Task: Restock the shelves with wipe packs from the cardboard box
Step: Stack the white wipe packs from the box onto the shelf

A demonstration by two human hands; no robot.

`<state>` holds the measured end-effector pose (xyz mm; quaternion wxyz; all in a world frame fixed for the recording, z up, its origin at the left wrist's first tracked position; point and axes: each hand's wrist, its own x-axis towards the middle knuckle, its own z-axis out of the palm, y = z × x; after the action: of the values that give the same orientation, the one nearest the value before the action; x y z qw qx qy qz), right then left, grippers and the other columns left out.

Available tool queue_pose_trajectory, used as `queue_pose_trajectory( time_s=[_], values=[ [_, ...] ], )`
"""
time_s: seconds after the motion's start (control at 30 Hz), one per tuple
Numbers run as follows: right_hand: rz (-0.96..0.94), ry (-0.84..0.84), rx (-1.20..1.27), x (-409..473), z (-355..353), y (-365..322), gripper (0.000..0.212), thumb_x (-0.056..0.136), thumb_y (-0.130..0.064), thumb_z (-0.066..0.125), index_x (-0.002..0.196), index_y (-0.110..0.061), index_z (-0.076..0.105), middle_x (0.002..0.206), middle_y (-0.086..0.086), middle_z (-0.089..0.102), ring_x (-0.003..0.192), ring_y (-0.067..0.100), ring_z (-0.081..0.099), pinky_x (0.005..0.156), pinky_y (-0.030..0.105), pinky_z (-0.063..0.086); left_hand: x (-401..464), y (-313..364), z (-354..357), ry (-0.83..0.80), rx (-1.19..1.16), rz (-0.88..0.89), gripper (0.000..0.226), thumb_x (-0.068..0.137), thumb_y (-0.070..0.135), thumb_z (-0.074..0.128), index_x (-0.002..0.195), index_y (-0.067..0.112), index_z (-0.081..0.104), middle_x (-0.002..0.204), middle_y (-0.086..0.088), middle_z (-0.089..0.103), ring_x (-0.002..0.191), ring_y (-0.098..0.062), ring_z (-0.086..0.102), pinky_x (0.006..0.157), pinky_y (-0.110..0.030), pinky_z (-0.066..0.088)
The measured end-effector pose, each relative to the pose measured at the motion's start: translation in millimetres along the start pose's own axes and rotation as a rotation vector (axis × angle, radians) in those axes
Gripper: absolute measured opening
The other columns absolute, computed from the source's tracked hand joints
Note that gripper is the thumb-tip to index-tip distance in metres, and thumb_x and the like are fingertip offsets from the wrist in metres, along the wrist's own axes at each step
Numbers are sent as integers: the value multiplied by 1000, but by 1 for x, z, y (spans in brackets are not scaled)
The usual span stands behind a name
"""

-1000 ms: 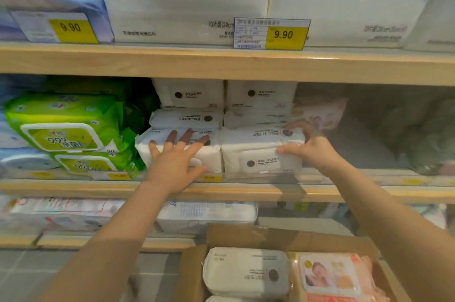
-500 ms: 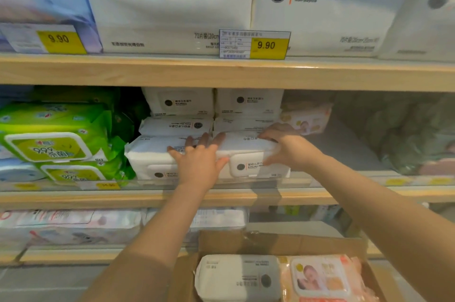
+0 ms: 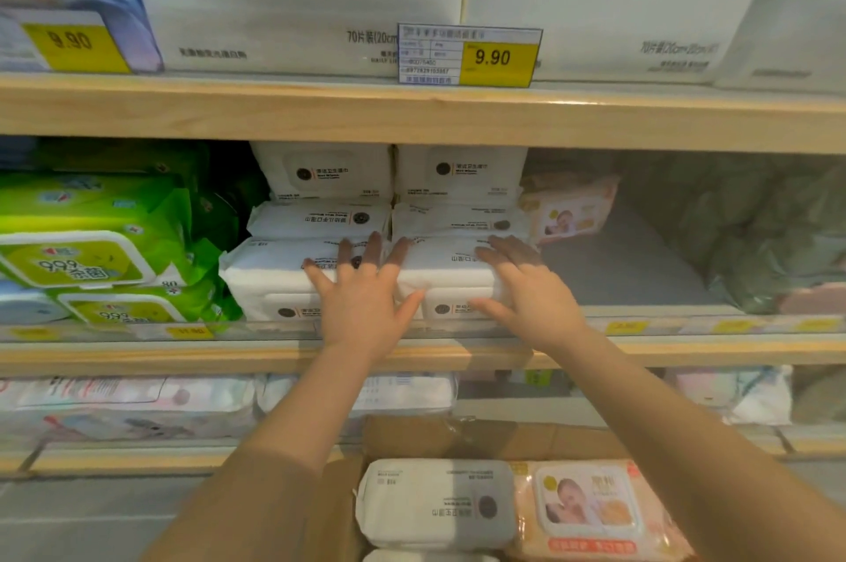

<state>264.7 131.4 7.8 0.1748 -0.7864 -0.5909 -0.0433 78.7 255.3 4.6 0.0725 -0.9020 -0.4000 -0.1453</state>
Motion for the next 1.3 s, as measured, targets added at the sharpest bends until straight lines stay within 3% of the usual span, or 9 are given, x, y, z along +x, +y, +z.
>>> queue_pose_trajectory(
  time_s=[0.1, 0.3, 0.43, 0.57, 0.77, 0.9, 1.1, 1.2, 1.3],
  values=[
    [33, -48, -58, 3, -2, -3, 67, 87, -56, 51, 144, -29, 29, 154, -3, 23, 144, 18, 13, 105, 44, 34, 3, 0, 0, -35, 3, -1, 66, 86, 68, 18, 145, 39, 10, 155, -1, 20, 140, -36, 15, 102, -72, 10],
    [101, -383, -22, 14, -44, -16, 74, 86, -56, 54, 147, -28, 23, 157, -3, 15, 144, 21, 13, 113, 53, 20, -7, -9, -18, -130, -115, 51, 66, 91, 57, 32, 147, 27, 13, 154, -6, 21, 140, -31, 17, 106, -68, 7],
    [-63, -236, 33, -22, -57, -37, 63, 90, -44, 54, 144, -21, 33, 151, 4, 31, 139, 23, 26, 113, 38, 24, -73, -15, -17, 11, -354, 79, 61, 91, 48, 34, 144, 17, 30, 149, -7, 31, 138, -26, 26, 112, -56, 17],
    [-131, -215, 109, -98, -31, -50, 57, 90, -38, 57, 141, -21, 39, 147, 2, 38, 135, 20, 33, 111, 34, 27, -151, -21, 14, -75, -486, 28, 62, 87, 48, 33, 140, 16, 37, 144, -7, 40, 132, -25, 36, 108, -45, 31],
    [-77, -431, 133, -184, 49, -53, 61, 88, -42, 58, 143, -25, 35, 145, -4, 37, 133, 17, 33, 106, 28, 27, -264, -26, 69, -351, -509, -49, 64, 89, 49, 23, 145, 19, 27, 149, -3, 33, 136, -21, 30, 109, -39, 31],
    [-100, -458, 101, -191, 92, -57, 67, 84, -39, 63, 142, -21, 36, 148, 4, 35, 134, 25, 33, 111, 34, 25, -302, -28, 93, -507, -495, -76, 70, 87, 52, 17, 150, 25, 2, 157, 3, 9, 143, -16, 12, 114, -40, 25],
    [-37, -502, -40, -188, 132, -65, 86, 79, -43, 66, 148, -21, 19, 154, 4, 20, 143, 24, 16, 117, 43, 7, -307, -28, 102, -487, -597, -77, 70, 96, 37, 35, 146, 35, -14, 156, 13, -7, 143, -8, 2, 116, -35, 19],
    [0, -473, -147, -182, 138, -70, 95, 72, -45, 70, 148, -20, 18, 143, 2, 31, 131, 25, 29, 111, 43, 19, -307, -29, 107, -479, -629, -64, 66, 95, 40, 28, 146, 34, -12, 157, 10, -4, 144, -11, 3, 117, -35, 16],
    [6, -475, -199, -176, 146, -75, 90, 64, -43, 75, 140, -21, 33, 131, 1, 41, 117, 25, 39, 104, 41, 27, -309, -29, 111, -467, -656, -71, 66, 96, 40, 30, 146, 36, -12, 157, 12, -4, 144, -11, 3, 117, -32, 14]
  ],
)
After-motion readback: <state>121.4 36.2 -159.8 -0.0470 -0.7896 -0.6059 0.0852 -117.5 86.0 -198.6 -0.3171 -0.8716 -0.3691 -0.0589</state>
